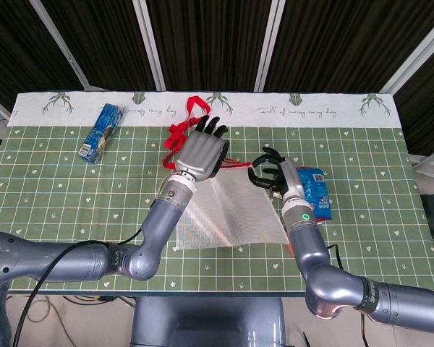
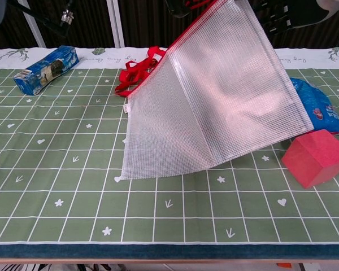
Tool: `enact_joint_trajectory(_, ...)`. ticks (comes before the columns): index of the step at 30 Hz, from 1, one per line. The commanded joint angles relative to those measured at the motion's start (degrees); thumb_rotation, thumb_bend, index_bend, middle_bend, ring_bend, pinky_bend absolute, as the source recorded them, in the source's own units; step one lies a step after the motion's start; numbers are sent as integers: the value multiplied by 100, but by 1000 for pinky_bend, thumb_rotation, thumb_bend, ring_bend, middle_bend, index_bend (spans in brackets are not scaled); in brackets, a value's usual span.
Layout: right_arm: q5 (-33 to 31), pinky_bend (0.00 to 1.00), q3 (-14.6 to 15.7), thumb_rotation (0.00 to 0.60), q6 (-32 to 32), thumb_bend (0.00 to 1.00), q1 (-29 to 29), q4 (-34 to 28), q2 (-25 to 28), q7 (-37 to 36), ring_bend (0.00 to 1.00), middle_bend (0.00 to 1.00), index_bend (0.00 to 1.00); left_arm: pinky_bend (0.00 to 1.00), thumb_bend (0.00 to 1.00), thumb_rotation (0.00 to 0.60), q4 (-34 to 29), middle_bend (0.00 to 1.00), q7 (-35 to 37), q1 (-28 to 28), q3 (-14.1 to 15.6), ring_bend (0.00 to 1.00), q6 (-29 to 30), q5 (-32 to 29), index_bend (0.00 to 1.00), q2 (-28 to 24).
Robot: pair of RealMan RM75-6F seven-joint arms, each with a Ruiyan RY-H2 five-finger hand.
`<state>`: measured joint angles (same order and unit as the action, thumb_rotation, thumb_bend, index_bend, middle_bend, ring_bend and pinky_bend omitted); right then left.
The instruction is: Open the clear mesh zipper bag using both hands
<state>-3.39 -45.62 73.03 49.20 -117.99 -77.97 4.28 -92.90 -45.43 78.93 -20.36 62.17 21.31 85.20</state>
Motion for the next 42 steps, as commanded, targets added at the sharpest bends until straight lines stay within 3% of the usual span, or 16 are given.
enact_joint_trajectory(1, -18, 198, -24, 600, -9, 575, -15, 3, 38, -18, 0, 130, 651, 0, 458, 600, -9, 185, -3, -35, 28, 0, 14, -10, 597, -33)
enact_joint_trajectory(20, -204, 198, -221, 600, -100, 575, -121, 206, 465, -75, 0, 130, 656, 0, 458, 600, -322, 185, 168, -647, 330, 0, 113, 86, 598, -782)
enact_joint_trajectory(31, -241, 198, -196, 600, -224, 576, -243, 354, 705, -75, 0, 130, 656, 0, 458, 600, -579, 186, 342, -1109, 488, 0, 74, 170, 598, -1508)
enact_joint_trajectory(42, -223, 198, -141, 600, -261, 578, -312, 447, 846, -112, 0, 130, 656, 0, 458, 600, -624, 186, 488, -1327, 522, 0, -21, 248, 598, -1839)
